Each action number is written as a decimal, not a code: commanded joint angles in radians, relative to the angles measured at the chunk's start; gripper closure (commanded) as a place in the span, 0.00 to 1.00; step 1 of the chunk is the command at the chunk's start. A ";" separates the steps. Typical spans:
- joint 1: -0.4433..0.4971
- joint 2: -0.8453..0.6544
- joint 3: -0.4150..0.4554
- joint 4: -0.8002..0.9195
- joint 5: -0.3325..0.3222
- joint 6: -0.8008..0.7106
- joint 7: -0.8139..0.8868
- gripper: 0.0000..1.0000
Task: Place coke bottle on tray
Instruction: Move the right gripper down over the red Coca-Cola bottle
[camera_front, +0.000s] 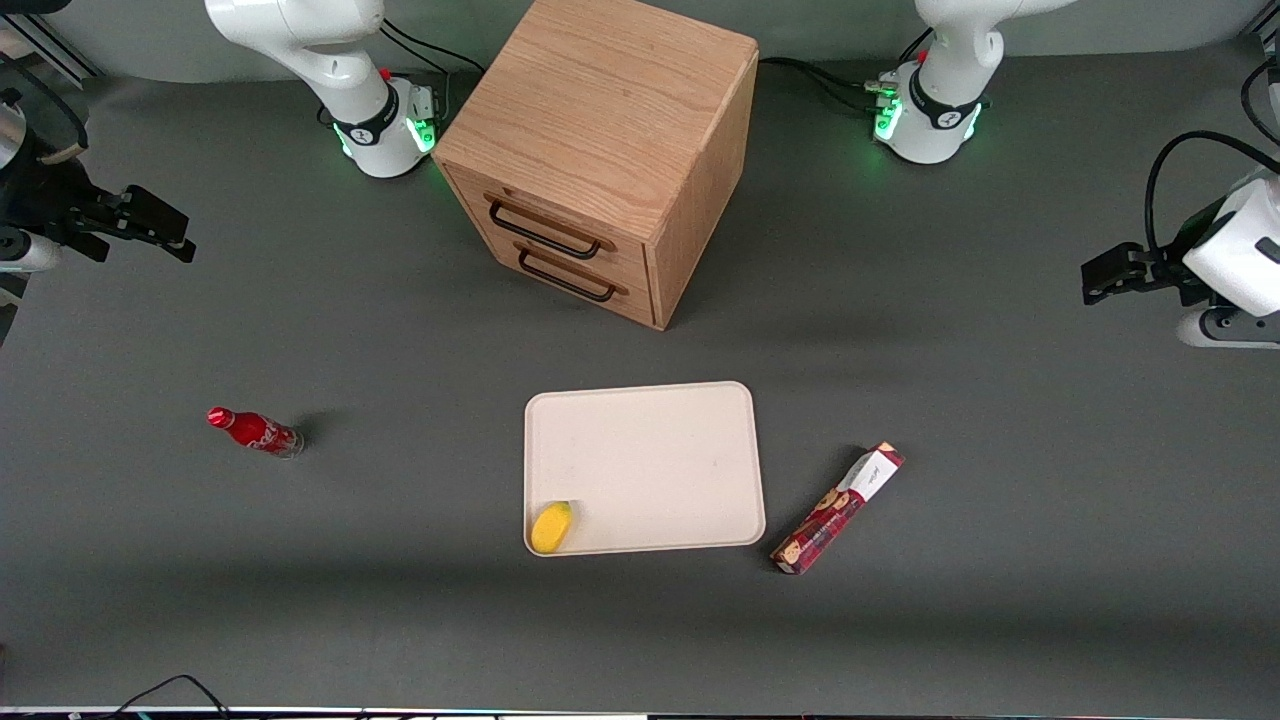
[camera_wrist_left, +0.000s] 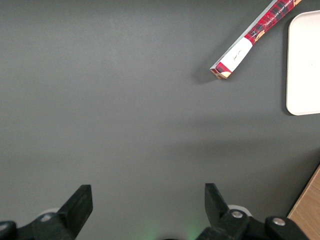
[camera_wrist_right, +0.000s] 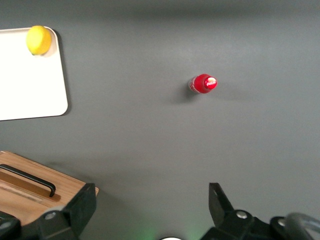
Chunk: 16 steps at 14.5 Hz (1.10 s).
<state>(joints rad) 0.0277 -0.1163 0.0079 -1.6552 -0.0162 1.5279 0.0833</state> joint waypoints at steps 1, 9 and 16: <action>0.001 0.023 -0.003 0.035 0.019 -0.026 0.030 0.00; -0.003 0.101 -0.124 0.037 -0.014 0.044 -0.280 0.00; -0.011 0.260 -0.180 -0.214 -0.013 0.491 -0.369 0.00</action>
<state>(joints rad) 0.0093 0.1570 -0.1657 -1.7510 -0.0228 1.8887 -0.2645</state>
